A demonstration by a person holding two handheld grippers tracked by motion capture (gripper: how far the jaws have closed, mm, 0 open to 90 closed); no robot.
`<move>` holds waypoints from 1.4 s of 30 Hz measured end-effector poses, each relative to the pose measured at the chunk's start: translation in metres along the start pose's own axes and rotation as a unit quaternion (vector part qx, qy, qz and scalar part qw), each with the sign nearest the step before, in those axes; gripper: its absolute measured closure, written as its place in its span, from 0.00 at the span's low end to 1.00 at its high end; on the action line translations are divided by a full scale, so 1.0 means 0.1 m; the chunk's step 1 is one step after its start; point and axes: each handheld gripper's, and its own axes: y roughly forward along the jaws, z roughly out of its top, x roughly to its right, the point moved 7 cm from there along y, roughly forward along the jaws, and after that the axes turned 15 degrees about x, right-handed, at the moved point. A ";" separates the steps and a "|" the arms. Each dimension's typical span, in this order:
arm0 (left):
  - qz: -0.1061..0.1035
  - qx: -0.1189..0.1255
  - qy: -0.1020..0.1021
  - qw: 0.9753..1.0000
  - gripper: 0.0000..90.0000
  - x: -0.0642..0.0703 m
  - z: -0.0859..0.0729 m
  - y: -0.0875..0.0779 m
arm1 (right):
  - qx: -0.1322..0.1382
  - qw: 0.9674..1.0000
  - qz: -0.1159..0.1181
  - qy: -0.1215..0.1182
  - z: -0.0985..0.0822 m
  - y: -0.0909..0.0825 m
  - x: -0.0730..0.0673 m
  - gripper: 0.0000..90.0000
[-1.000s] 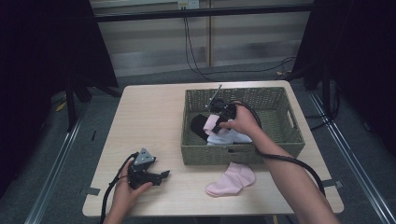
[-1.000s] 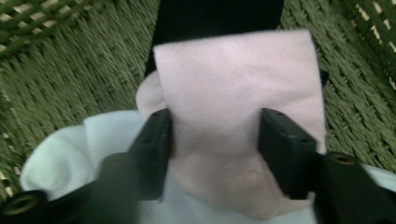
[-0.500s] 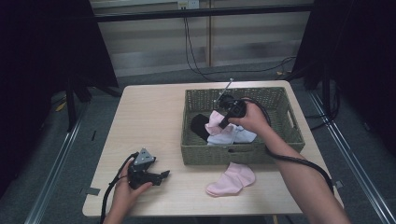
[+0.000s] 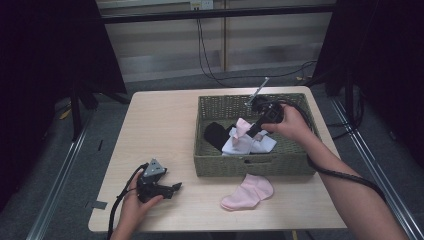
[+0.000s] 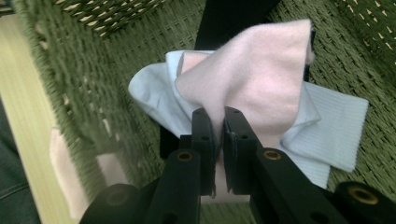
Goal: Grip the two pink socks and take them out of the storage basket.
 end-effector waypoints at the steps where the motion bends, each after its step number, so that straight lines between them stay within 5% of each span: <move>1: 0.000 0.000 0.000 1.000 0.22 0.00 0.00 0.00 | 0.001 1.000 -0.003 0.001 0.00 -0.03 0.00 0.93; 27: 0.002 0.003 -0.001 1.000 0.22 0.00 0.00 0.00 | 0.025 1.000 -0.013 -0.010 0.10 -0.77 -0.09 0.94; 42: 0.002 0.003 -0.001 1.000 0.22 0.00 0.00 0.00 | 0.033 0.999 0.004 -0.027 0.10 -1.07 -0.22 0.94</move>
